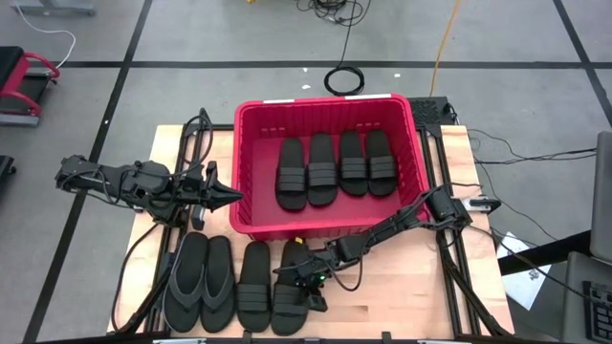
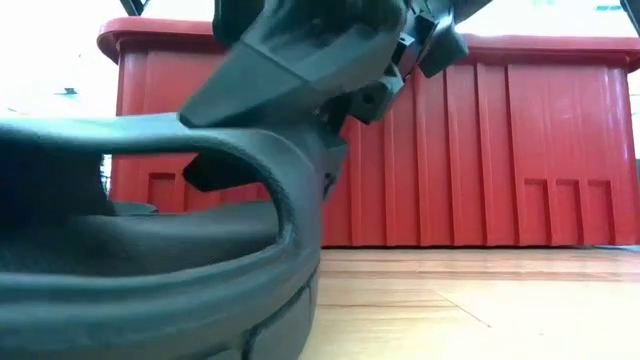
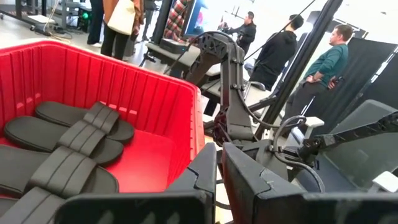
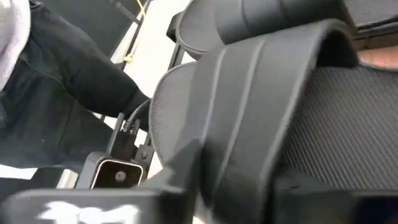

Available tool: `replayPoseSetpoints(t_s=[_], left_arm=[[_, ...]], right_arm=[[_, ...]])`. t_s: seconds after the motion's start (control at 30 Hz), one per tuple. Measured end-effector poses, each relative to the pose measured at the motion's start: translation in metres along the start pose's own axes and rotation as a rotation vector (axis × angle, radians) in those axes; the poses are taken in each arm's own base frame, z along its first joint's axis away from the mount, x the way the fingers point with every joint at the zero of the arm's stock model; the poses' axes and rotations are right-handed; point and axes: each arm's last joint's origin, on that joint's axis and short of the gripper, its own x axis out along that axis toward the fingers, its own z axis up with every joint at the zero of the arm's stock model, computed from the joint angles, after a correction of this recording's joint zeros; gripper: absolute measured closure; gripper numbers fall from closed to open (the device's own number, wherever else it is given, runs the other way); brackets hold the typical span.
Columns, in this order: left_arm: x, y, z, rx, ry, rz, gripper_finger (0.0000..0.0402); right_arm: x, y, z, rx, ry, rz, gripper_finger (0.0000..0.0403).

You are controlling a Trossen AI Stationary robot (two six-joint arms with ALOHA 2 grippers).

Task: Pick and place slides into bin
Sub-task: Put the black slide into the red bin

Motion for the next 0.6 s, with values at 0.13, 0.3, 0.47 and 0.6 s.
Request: replayPoseSetpoints(t_s=[0.13, 0.3, 0.47, 0.6], left_arm=[[0.0, 0.0, 0.0, 0.002, -0.001, 0.0, 0.0378], [0.0, 0.0, 0.0, 0.002, -0.001, 0.0, 0.0378], [0.0, 0.0, 0.0, 0.002, -0.003, 0.0, 0.0378], [0.0, 0.0, 0.0, 0.002, -0.002, 0.0, 0.0378]], right_arm=[[0.0, 0.002, 0.001, 0.003, 0.002, 0.049, 0.0389], [-0.003, 0.013, 0.002, -0.034, 0.03, 0.14, 0.0392], [-0.027, 0.035, 0.015, -0.1, 0.0, 0.21, 0.0397], [-0.052, 0.055, 0.029, -0.138, -0.049, 0.27, 0.0399]])
